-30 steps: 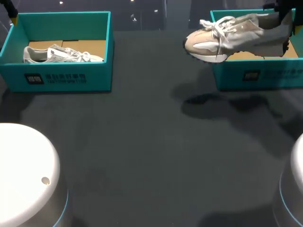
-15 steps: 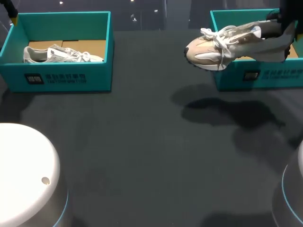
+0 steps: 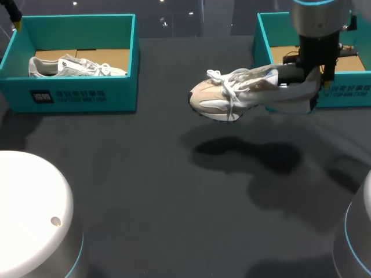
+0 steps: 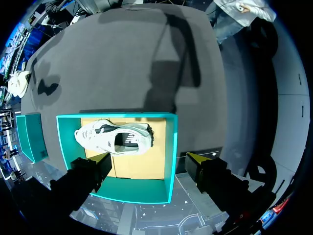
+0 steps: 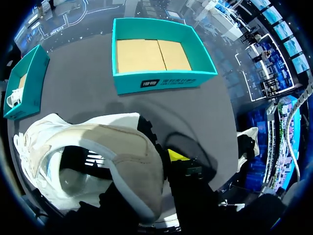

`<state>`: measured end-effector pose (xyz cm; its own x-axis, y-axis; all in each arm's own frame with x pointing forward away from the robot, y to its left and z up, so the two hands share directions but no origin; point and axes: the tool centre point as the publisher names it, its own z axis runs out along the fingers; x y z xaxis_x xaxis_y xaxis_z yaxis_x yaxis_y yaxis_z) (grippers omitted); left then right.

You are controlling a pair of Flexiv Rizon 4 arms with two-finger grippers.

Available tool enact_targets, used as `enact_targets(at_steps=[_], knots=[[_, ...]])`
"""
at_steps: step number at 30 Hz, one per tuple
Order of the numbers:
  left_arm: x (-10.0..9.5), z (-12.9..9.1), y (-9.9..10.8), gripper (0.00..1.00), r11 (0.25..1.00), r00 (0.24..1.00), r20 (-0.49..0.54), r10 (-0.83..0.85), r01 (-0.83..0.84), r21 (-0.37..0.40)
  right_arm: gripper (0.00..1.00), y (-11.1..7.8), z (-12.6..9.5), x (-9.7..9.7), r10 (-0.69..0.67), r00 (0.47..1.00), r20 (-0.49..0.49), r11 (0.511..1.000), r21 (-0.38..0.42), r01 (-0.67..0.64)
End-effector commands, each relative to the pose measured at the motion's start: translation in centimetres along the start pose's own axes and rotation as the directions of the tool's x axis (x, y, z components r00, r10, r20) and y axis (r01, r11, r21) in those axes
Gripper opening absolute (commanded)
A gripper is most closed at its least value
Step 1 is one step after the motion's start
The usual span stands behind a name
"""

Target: Take the shoe out of the shoebox, open the shoe tongue, remove and reinsert the insole, then place the shoe into the shoebox

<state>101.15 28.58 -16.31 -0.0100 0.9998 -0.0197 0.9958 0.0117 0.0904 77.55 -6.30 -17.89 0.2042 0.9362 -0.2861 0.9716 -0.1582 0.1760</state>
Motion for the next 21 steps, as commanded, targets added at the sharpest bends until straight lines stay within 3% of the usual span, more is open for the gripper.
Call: enact_targets(at_steps=[1,4,21], knots=[[0.0,-0.1,-0.1,1.00,1.000,1.000,-0.001,0.001,-0.001,-0.001,0.00,-2.3,0.5,3.6,0.009,0.999,0.034,1.000,0.008,-0.009],[0.0,-0.1,-0.1,1.00,1.000,1.000,-0.001,0.001,-0.001,-0.001,0.00,-4.1,1.0,5.4,0.008,0.999,0.040,1.000,0.029,-0.009],[0.0,-0.1,-0.1,1.00,1.000,1.000,-0.001,0.001,-0.001,-0.001,0.00,-4.1,1.0,5.4,0.008,0.999,0.040,1.000,0.029,-0.009]])
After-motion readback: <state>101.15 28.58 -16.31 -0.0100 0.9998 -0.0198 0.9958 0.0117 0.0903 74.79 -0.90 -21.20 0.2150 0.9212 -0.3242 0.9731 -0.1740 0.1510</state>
